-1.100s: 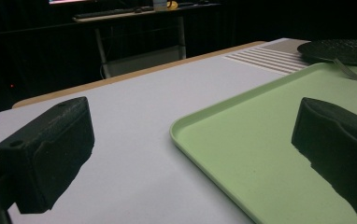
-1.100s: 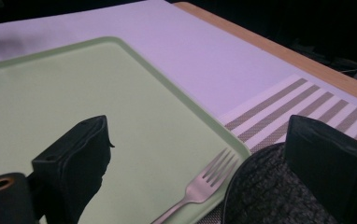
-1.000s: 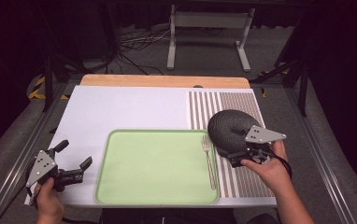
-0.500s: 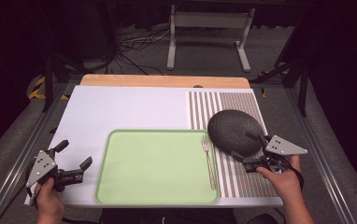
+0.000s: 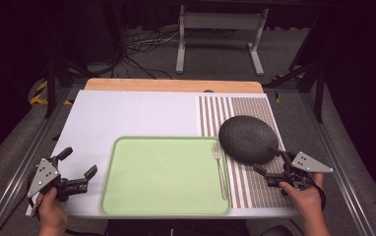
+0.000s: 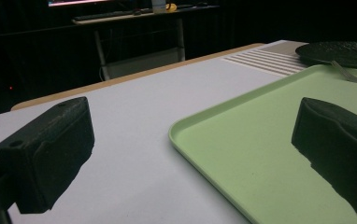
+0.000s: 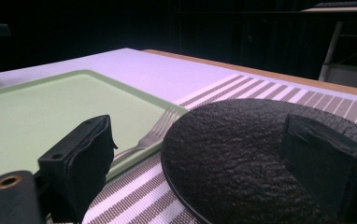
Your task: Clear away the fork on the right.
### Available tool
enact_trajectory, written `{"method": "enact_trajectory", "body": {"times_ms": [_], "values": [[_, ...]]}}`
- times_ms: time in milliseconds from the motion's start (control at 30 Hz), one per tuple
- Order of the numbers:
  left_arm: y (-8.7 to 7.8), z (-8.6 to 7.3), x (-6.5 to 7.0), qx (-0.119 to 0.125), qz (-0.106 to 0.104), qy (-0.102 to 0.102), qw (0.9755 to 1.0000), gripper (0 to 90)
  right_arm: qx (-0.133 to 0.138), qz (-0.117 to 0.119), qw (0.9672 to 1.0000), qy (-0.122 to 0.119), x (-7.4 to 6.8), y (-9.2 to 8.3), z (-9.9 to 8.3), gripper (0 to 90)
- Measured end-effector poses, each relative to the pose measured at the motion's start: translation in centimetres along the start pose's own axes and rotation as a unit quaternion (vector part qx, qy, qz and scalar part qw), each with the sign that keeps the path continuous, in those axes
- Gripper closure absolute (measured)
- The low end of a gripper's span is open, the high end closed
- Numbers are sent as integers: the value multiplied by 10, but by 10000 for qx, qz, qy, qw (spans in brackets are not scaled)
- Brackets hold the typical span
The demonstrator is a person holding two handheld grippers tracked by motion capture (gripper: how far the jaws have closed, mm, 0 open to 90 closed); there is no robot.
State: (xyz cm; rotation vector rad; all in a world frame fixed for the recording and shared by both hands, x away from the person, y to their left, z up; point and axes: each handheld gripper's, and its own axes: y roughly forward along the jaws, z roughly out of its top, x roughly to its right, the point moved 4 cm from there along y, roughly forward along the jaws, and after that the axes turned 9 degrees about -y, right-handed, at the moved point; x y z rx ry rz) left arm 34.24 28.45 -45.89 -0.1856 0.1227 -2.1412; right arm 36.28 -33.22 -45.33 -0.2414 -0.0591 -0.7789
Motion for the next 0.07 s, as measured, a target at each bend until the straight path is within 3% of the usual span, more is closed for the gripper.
{"method": "enact_trajectory", "body": {"times_ms": [67], "values": [[0, 0, 0, -9, -2, 0, 10000, 0, -20, 1, 10000, 19, 0, 0, -2, 100]]}}
